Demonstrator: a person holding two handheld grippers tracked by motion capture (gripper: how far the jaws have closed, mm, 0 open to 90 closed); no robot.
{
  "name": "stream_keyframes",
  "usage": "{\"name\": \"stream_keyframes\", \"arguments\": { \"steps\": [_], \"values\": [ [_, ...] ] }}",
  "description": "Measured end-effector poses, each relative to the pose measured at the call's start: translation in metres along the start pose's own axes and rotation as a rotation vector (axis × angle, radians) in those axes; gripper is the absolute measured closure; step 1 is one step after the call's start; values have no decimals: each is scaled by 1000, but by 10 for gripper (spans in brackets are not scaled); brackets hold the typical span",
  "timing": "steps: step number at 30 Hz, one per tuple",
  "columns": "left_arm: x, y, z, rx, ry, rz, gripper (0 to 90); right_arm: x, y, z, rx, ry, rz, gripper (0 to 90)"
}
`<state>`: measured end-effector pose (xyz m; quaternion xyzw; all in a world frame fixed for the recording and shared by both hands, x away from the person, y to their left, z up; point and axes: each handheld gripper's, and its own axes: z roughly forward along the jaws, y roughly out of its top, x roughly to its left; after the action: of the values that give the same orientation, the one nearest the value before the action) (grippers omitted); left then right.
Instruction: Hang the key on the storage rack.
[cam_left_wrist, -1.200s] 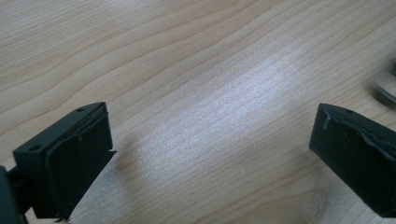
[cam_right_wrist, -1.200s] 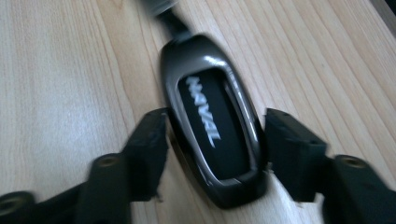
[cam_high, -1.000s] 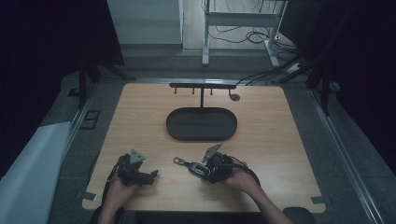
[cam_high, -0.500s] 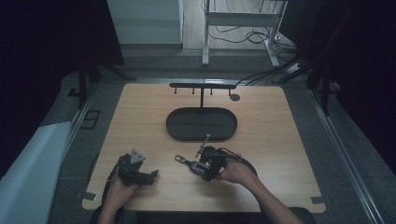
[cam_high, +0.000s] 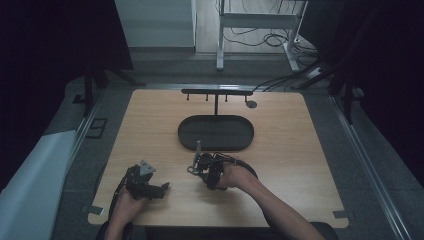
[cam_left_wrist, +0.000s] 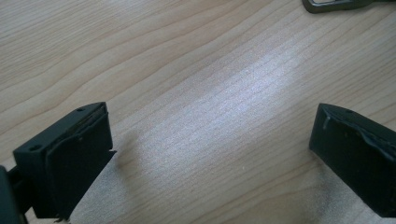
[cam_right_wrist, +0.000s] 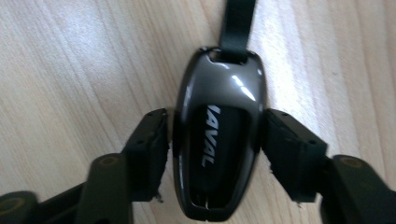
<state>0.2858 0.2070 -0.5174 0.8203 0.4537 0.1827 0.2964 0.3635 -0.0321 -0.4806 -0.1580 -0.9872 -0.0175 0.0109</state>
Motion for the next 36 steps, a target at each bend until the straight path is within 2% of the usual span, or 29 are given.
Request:
{"name": "stream_keyframes", "arguments": {
  "steps": [3,13,21,36],
  "values": [
    [0,0,0,1,0,1,0,2,4,0,12,-19,-6,471],
    [-1,0,1,8,2,7,0,4,6,-1,16,-57,-11,485],
    [0,0,1,9,6,5,0,3,4,-9,9,-26,-19,485],
    [0,0,2,4,14,-3,0,-11,-4,-49,-38,42,9,485]
  ]
}}
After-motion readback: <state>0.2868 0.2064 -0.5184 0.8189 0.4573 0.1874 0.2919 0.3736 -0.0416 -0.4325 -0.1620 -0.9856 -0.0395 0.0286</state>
